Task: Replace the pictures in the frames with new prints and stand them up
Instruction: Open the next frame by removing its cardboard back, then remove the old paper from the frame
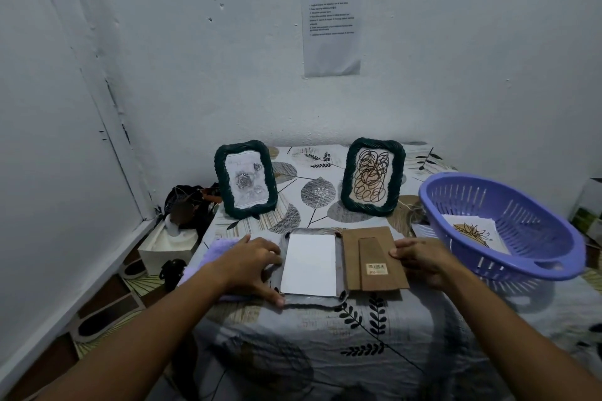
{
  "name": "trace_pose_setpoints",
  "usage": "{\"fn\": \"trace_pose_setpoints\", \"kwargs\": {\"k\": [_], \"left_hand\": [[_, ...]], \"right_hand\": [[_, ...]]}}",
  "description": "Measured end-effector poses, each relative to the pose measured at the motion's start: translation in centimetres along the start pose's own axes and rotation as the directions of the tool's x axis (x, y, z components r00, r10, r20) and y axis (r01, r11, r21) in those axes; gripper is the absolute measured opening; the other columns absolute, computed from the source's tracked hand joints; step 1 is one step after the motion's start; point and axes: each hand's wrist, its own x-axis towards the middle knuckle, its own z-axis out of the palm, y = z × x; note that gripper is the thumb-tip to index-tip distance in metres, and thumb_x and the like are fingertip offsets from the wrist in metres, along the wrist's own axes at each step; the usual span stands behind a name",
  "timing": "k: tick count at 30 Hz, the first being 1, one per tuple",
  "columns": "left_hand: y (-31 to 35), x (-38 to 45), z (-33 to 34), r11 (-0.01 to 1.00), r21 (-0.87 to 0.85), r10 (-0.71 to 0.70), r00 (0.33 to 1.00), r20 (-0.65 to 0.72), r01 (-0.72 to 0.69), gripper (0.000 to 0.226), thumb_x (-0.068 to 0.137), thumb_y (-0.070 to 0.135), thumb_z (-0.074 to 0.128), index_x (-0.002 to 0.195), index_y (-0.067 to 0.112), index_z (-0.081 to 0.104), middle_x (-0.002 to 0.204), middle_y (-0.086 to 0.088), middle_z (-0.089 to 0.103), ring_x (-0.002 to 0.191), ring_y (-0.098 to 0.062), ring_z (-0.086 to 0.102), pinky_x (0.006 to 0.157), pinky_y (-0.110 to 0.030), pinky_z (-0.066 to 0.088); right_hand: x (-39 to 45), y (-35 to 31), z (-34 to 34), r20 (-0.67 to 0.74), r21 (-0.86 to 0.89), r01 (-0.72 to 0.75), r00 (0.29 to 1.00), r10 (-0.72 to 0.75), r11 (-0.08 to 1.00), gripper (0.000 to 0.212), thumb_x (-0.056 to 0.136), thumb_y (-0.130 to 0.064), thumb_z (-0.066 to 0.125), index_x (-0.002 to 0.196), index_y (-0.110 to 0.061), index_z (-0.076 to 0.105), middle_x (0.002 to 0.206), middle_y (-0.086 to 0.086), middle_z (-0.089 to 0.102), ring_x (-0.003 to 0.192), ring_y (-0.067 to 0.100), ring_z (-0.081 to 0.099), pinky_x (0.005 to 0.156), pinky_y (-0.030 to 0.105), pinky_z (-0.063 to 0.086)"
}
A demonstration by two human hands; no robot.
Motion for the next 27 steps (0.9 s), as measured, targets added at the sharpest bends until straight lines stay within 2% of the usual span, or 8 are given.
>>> {"fn": "trace_pose_setpoints", "kwargs": {"k": [4,8,12,16,18,20,24,27], "left_hand": [[0.0,0.0,-0.1,1.0,-0.006,0.001,1.0,0.002,-0.001,0.109,0.05,0.093,0.039,0.133,0.024,0.055,0.144,0.006,0.045,0.134,-0.013,0.033,0.112,-0.041,0.023],[0.1,-0.1,-0.1,1.0,0.0,-0.006,1.0,0.005,0.006,0.098,0.058,0.087,0.051,0.132,0.023,0.055,0.144,0.006,0.045,0.135,-0.012,0.033,0.111,-0.038,0.023],[0.2,-0.1,-0.2,1.0,-0.003,-0.011,1.0,0.017,0.011,0.098,0.058,0.087,0.05,0.133,0.023,0.055,0.144,0.006,0.044,0.135,-0.012,0.032,0.112,-0.037,0.024],[0.2,-0.1,-0.2,0.999,-0.033,-0.009,1.0,0.011,0.009,0.107,0.053,0.091,0.044,0.136,0.023,0.053,0.146,0.005,0.043,0.136,-0.012,0.033,0.114,-0.039,0.023],[0.2,-0.1,-0.1,0.999,-0.045,-0.009,1.0,0.013,0.009,0.112,0.05,0.093,0.041,0.136,0.023,0.052,0.146,0.005,0.043,0.136,-0.012,0.032,0.114,-0.04,0.022],[0.2,-0.2,-0.2,0.999,-0.043,-0.016,1.0,0.013,0.017,0.106,0.054,0.09,0.046,0.136,0.023,0.052,0.147,0.005,0.043,0.137,-0.013,0.032,0.114,-0.039,0.022],[0.2,-0.2,0.0,0.999,-0.032,-0.018,1.0,0.004,0.018,0.096,0.061,0.084,0.056,0.135,0.023,0.053,0.146,0.005,0.044,0.135,-0.013,0.033,0.113,-0.037,0.022],[0.2,-0.1,0.0,0.999,-0.038,-0.017,1.0,0.004,0.017,0.099,0.06,0.087,0.053,0.135,0.023,0.053,0.145,0.006,0.044,0.135,-0.012,0.034,0.113,-0.039,0.023]], "right_hand": [[-0.3,-0.1,-0.7,-0.035,-0.028,0.001,0.999,-0.002,1.0,0.017,0.082,0.009,0.06,0.093,-0.005,0.063,0.096,0.017,0.065,0.087,0.029,0.063,0.062,0.034,0.048],[-0.4,0.0,-1.0,-0.049,-0.057,0.0,0.999,-0.002,0.998,0.017,0.084,0.008,0.058,0.096,-0.004,0.062,0.095,0.015,0.064,0.083,0.027,0.062,0.059,0.033,0.047],[-0.4,0.1,-0.7,-0.062,-0.083,0.013,0.998,-0.018,0.997,0.016,0.083,0.009,0.059,0.093,-0.003,0.062,0.092,0.017,0.064,0.08,0.028,0.063,0.059,0.034,0.049],[0.1,0.5,-0.5,-0.082,-0.136,0.049,0.995,-0.06,0.989,0.013,0.08,0.008,0.064,0.089,0.0,0.062,0.094,0.02,0.066,0.083,0.031,0.066,0.069,0.039,0.055],[0.4,0.6,-0.3,-0.102,-0.214,0.069,0.99,-0.093,0.974,0.01,0.078,0.006,0.068,0.083,0.0,0.062,0.092,0.019,0.066,0.087,0.032,0.066,0.078,0.042,0.056],[0.5,0.7,-0.1,-0.125,-0.334,0.085,0.983,-0.134,0.939,0.009,0.078,0.002,0.07,0.08,0.0,0.063,0.088,0.018,0.066,0.085,0.029,0.066,0.08,0.04,0.056],[0.7,0.5,0.2,-0.131,-0.528,0.085,0.975,-0.179,0.845,0.01,0.079,-0.004,0.072,0.085,0.003,0.067,0.081,0.013,0.067,0.072,0.02,0.066,0.064,0.029,0.055],[0.9,0.3,0.3,-0.119,-0.617,0.072,0.976,-0.183,0.784,0.013,0.078,-0.007,0.074,0.085,0.0,0.065,0.078,0.012,0.068,0.068,0.02,0.068,0.062,0.029,0.057]]}}
